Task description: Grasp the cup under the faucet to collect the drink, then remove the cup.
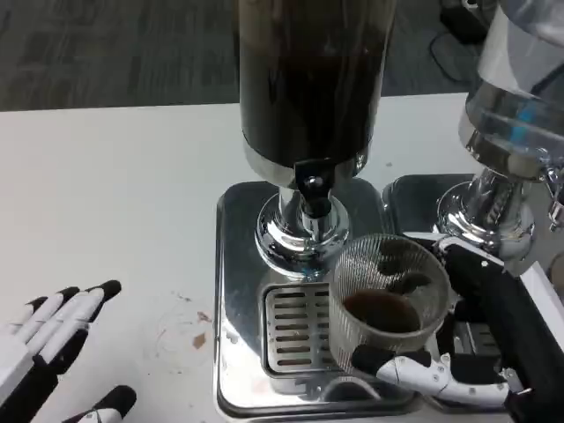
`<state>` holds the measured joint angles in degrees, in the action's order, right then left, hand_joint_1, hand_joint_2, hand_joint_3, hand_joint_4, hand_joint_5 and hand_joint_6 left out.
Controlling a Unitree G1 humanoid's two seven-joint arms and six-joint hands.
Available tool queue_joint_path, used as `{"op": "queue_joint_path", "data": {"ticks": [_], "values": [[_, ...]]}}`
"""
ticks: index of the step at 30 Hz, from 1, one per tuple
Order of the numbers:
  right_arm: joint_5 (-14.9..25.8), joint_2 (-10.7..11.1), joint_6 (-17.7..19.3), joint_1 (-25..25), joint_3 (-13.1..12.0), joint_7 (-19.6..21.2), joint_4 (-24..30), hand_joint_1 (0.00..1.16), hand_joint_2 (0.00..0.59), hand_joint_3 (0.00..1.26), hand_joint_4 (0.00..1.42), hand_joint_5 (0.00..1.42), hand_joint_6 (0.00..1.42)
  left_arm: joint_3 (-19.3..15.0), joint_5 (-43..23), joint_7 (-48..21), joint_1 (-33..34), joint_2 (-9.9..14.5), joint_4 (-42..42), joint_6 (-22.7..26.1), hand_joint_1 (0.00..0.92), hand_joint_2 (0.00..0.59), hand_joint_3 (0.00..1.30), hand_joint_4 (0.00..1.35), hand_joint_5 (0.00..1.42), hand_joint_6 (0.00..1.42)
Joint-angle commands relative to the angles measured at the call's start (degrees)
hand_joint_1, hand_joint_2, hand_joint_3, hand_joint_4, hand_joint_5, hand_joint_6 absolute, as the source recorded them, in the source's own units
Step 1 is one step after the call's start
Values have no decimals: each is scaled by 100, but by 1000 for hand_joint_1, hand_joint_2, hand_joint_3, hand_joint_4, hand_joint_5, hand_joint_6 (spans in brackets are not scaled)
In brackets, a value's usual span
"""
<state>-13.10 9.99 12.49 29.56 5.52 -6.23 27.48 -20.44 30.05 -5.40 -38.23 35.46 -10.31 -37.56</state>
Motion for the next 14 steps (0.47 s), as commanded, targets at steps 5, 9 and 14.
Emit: {"op": "queue_joint_path", "data": {"ticks": [5,9,14], "values": [[54,-72,100,55,-6,62,209,967,141,562,636,894,1227,-62,11,27,-70,-16,-30,-5,0,289,0,0,0,0],[41,-72,108,95,-9,63,230,967,141,565,636,894,1229,-64,-5,21,-107,-34,-42,-1,0,289,0,0,0,0],[65,-70,113,92,-12,48,220,967,141,566,642,894,1230,-89,-1,39,-167,-81,-83,9,0,289,0,0,0,0]]}}
